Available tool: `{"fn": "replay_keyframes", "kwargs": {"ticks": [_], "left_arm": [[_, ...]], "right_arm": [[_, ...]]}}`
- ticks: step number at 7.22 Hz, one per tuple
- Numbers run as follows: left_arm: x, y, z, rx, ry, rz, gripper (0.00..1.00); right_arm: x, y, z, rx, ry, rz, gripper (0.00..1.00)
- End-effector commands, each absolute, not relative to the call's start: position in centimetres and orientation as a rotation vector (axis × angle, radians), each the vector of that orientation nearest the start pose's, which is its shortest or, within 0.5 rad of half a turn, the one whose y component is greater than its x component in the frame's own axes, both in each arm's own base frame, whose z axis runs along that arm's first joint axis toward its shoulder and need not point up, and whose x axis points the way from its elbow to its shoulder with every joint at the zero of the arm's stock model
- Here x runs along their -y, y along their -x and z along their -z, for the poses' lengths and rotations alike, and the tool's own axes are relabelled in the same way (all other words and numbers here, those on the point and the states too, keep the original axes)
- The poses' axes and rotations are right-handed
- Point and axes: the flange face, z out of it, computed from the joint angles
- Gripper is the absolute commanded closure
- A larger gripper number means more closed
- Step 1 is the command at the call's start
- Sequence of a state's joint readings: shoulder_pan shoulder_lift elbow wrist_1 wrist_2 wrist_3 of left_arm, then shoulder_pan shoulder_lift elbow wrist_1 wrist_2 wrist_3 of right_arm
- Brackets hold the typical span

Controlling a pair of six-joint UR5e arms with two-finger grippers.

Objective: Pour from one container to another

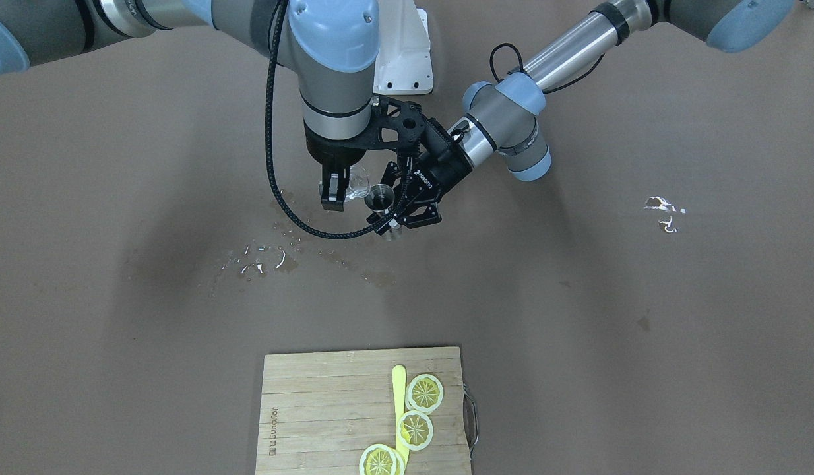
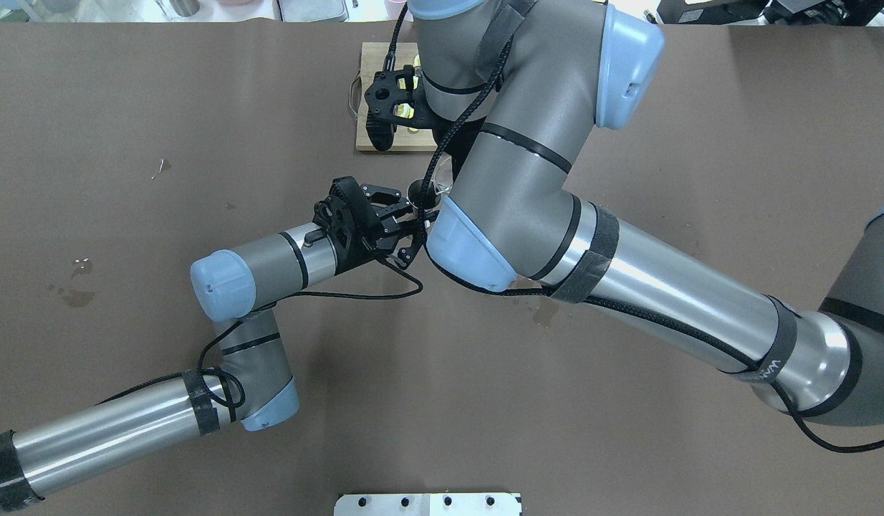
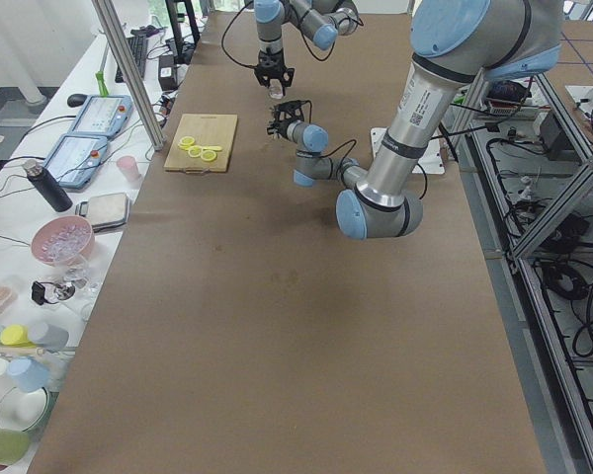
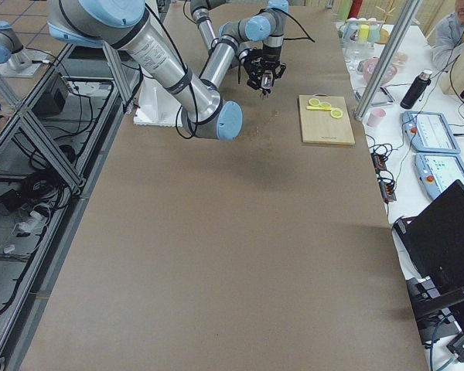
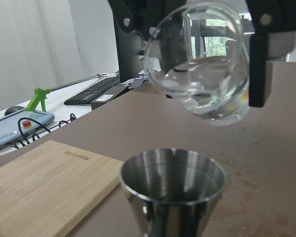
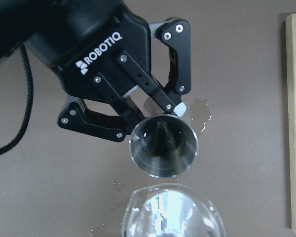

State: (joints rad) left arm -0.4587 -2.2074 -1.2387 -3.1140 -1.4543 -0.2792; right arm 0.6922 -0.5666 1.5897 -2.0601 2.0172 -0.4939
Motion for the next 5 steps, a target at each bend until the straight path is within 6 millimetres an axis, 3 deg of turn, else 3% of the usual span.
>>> {"fn": "replay_keyframes", "kwargs": {"ticks": [1,5], "left_arm": [[43.7,-55.9,-26.3,-1.137,-1.489,-0.473,1.0],[43.7,-55.9,-26.3,-1.137,-1.489,-0.473,1.0]], "right_arm": [[51.1,47.7,-7.9,0.574,-0.453,1.433,1.0],[50.6,48.8,-7.8,0.543,-0.43,1.445,1.0]]}}
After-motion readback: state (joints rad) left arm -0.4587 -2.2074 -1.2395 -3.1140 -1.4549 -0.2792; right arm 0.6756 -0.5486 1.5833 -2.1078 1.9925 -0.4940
